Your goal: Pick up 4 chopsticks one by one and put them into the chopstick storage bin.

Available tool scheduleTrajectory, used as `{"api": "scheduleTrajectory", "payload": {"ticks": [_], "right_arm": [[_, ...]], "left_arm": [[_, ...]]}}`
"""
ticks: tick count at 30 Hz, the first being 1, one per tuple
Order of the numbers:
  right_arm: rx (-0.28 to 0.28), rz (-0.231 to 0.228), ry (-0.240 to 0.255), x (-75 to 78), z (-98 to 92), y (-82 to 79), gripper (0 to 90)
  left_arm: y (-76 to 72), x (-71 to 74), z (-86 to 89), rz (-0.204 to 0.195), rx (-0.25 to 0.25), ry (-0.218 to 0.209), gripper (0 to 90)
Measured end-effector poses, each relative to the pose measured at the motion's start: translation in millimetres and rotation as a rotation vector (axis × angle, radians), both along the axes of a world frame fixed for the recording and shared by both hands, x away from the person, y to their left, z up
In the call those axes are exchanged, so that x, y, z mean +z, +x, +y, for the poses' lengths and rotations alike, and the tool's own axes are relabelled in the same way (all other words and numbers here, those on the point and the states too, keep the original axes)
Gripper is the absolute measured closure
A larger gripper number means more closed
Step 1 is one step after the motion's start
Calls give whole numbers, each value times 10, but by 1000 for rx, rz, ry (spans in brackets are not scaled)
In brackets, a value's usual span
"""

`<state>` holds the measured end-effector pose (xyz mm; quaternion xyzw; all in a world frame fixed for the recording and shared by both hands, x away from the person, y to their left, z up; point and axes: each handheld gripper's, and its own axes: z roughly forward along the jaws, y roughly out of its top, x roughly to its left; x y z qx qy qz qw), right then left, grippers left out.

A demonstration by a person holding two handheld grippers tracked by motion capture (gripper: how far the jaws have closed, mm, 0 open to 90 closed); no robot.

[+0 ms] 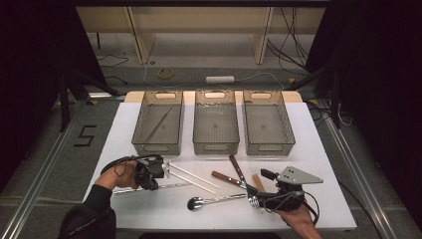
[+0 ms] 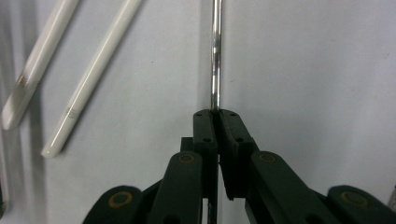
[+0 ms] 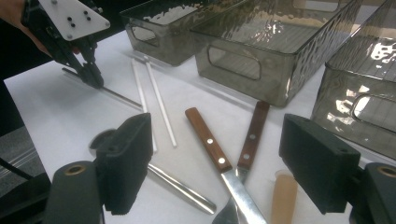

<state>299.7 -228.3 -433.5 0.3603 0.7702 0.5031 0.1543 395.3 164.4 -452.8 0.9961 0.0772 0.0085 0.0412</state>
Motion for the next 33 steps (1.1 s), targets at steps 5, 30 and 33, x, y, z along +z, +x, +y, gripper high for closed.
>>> {"api": "scheduleTrajectory", "payload": {"ticks": [5,30,33], "right_arm": [[-1,1,-1,0,1,0,268],[-4,8,8,-9,-2,10,268],[-4,10,7,-9,0,11,268]], "left_arm": [[-32,97,-21,-5,12,-28,856],[165,556,175,-151,462,-469,855],[178,590,219,-160,495,-506,855]]}}
